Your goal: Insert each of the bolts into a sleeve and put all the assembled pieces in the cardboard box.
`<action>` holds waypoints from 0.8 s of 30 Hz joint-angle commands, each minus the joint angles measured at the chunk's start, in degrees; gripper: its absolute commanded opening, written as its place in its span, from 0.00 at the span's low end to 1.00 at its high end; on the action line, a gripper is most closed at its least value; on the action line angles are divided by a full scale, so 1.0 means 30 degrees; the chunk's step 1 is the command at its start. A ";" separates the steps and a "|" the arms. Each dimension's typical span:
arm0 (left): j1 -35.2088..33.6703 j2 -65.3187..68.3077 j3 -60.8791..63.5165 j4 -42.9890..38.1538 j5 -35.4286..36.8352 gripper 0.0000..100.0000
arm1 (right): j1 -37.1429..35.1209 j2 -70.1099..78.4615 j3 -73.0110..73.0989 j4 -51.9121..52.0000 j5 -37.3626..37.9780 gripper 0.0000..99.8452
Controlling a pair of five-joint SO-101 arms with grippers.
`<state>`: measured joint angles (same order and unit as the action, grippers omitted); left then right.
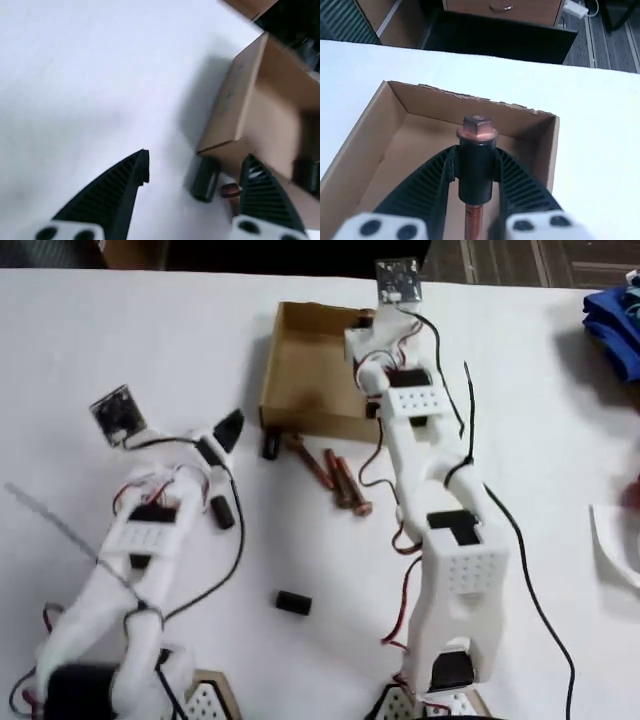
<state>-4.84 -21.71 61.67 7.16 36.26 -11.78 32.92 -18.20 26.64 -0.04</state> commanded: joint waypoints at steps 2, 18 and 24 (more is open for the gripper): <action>-0.0703 0.0645 -0.1099 0.0264 -0.0264 0.30 | -0.0132 0.0132 -0.2315 0.2242 -0.0117 0.02; -0.1465 0.0527 -0.0747 0.0117 -0.0264 0.30 | -0.0601 0.1685 -0.2432 0.3853 -0.0029 0.02; -0.1465 0.0527 -0.0747 0.0117 -0.0264 0.30 | -0.0601 0.2652 -0.2432 0.2330 -0.0029 0.02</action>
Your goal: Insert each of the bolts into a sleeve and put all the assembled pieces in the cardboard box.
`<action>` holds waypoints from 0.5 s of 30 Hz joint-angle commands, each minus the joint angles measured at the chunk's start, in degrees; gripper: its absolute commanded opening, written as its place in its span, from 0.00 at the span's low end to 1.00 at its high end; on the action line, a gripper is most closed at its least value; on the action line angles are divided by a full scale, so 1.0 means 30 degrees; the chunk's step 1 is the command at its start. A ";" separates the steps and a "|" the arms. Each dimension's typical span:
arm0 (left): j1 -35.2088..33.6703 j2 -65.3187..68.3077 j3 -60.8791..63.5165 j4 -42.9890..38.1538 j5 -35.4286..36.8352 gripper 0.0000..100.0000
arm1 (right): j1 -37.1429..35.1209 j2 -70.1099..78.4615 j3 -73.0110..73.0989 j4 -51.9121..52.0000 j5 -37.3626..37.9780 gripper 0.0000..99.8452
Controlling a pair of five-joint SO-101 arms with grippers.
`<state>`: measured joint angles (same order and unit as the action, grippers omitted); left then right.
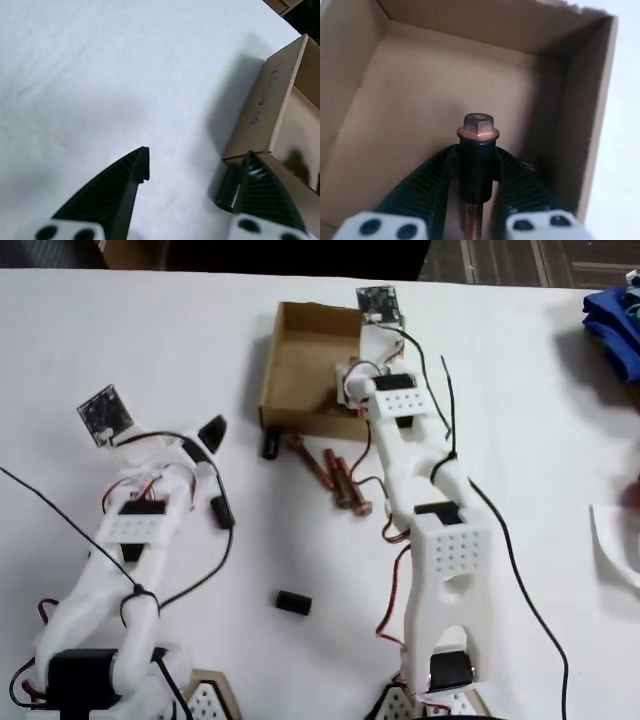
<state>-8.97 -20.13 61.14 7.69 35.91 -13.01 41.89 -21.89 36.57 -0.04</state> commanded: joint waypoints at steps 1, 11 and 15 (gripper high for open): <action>-0.0088 0.0000 -0.0601 -0.0059 -0.0147 0.30 | -0.0220 -0.0337 -0.1201 -0.1099 -0.0029 0.02; -0.0088 0.0000 -0.0630 -0.0059 -0.0117 0.30 | -0.0396 -0.0278 -0.1201 -0.1070 -0.0029 0.02; -0.0088 0.0000 -0.0659 -0.0059 -0.0088 0.30 | -0.0396 -0.0278 -0.1055 -0.0777 0.0000 0.02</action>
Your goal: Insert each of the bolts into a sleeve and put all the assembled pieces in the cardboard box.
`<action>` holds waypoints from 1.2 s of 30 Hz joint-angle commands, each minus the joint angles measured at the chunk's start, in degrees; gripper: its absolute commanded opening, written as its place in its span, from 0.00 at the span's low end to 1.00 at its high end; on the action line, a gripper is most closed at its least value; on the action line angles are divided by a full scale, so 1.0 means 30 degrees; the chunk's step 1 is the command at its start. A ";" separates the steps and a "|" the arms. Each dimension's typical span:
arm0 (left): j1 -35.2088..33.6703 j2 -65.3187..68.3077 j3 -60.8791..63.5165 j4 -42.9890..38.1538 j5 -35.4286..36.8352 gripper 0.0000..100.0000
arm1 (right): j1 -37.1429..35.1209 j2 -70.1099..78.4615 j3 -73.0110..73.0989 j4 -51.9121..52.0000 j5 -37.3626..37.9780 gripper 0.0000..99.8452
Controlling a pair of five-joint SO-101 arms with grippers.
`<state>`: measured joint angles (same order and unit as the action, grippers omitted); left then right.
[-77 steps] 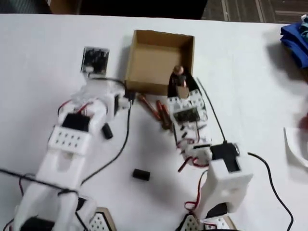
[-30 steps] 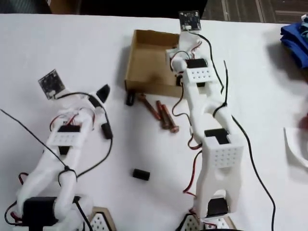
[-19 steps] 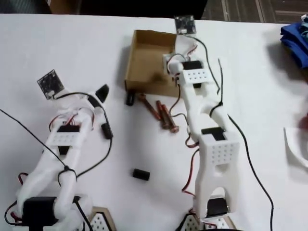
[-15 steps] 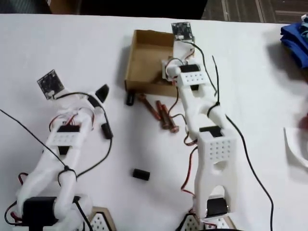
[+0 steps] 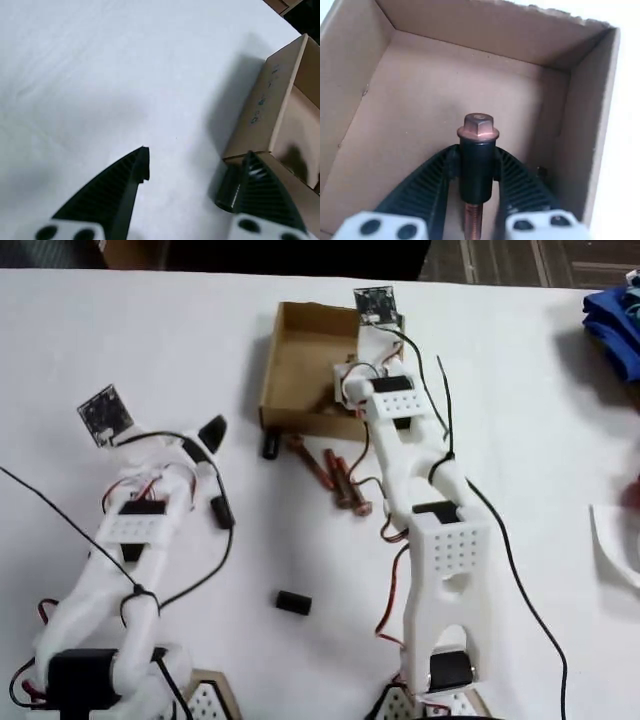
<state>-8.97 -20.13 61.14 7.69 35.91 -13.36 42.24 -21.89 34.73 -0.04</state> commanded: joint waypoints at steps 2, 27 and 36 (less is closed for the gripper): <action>-0.0117 0.0000 -0.0659 -0.0059 -0.0088 0.30 | -0.0308 -0.0366 -0.1055 0.0513 0.0000 0.02; -0.0176 0.0000 -0.0659 -0.0088 -0.0088 0.30 | -0.0894 -0.3590 -0.1084 0.3443 -0.0147 0.11; -0.0469 -0.0029 -0.0659 -0.0059 -0.0059 0.30 | -0.1685 -0.8308 -0.1055 1.2498 -0.0029 0.06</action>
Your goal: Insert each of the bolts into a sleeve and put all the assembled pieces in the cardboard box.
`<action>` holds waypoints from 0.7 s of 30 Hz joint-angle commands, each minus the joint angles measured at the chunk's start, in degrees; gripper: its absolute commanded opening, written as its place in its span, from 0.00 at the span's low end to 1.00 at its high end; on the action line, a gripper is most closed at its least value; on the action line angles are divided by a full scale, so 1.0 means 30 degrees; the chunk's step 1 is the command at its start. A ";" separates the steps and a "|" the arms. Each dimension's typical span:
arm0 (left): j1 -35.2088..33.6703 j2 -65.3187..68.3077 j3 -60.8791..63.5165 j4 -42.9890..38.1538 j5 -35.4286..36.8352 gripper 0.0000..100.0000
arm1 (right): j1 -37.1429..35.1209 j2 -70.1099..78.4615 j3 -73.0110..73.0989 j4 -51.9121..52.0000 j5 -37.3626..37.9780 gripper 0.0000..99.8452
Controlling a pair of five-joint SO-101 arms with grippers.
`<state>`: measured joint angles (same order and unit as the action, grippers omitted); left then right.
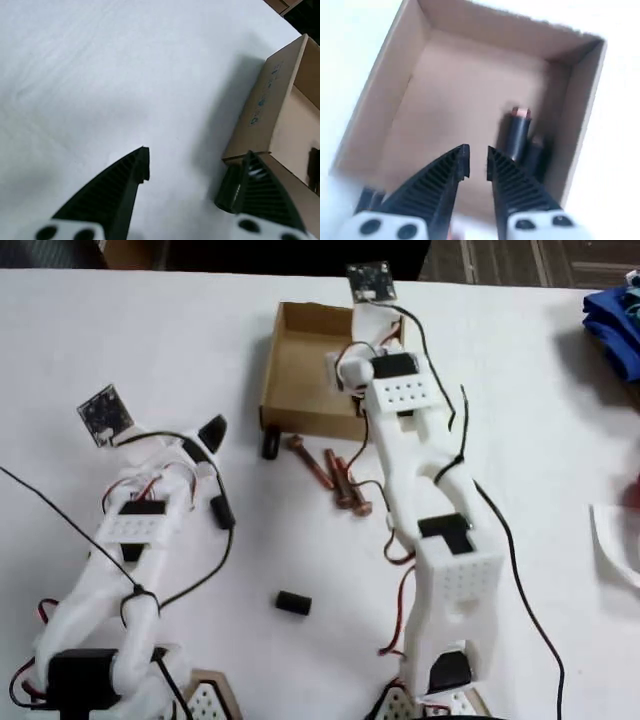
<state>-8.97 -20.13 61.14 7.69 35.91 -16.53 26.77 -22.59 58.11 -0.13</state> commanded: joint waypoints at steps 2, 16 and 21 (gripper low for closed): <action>-0.0938 -0.0059 -0.0659 -0.0059 -0.0088 0.30 | -0.1011 -0.4645 -0.0938 0.8161 0.0059 0.06; -0.6828 -0.0059 -0.1011 0.0088 -0.1026 0.30 | -0.6081 -0.7399 0.5070 1.4315 1.0491 0.07; -0.8440 -0.0029 -0.1245 -0.0059 -0.3370 0.30 | -0.9451 -0.7868 0.9875 1.4051 1.0696 0.23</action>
<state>-32.09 -20.13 60.88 7.69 28.09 -39.91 6.37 1.23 99.69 31.08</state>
